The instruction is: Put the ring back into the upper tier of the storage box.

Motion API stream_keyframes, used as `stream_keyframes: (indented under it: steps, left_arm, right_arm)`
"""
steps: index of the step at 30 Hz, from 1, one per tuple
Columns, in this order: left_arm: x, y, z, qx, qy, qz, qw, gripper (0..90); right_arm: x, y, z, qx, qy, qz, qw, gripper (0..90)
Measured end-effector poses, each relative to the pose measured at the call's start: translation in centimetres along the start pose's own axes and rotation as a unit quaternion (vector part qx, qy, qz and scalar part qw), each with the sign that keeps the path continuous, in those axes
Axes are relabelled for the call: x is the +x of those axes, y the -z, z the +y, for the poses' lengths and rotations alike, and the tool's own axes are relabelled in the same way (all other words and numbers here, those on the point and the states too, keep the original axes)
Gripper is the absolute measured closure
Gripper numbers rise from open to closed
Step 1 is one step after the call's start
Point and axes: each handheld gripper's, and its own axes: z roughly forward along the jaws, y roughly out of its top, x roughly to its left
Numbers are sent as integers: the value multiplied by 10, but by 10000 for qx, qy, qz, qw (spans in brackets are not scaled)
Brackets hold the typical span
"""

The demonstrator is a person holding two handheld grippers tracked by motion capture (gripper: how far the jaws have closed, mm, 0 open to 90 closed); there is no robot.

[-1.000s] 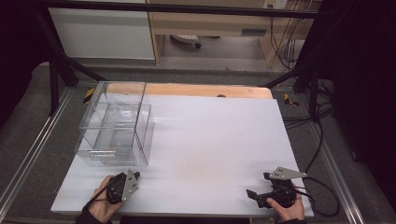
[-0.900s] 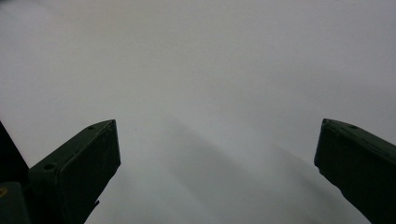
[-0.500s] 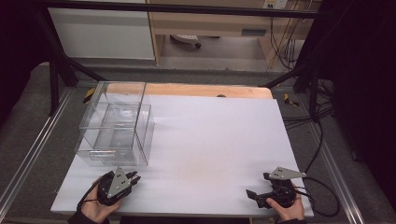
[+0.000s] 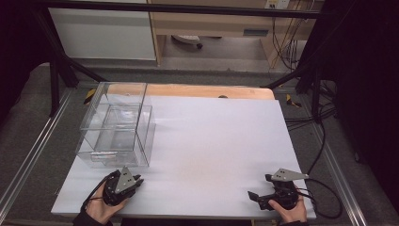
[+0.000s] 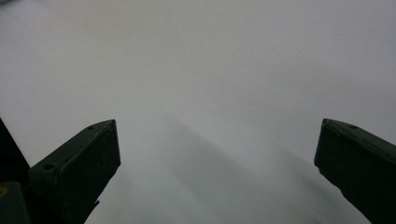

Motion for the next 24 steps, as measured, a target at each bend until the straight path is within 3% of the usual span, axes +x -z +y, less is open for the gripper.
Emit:
stream_keyframes:
  steps: [12,20,24]
  left_arm:
    - [-3,-1,0,62,138,-52,9999,851]
    - [-3,-1,-1,-3,301,-51,9995,866]
    - [-3,2,-3,-101,279,2,9996,872]
  right_arm:
    - [0,0,0,-8,9,-5,10000,7]
    - [0,0,0,4,0,-2,10000,7]
    - [0,0,0,5,-4,-2,10000,7]
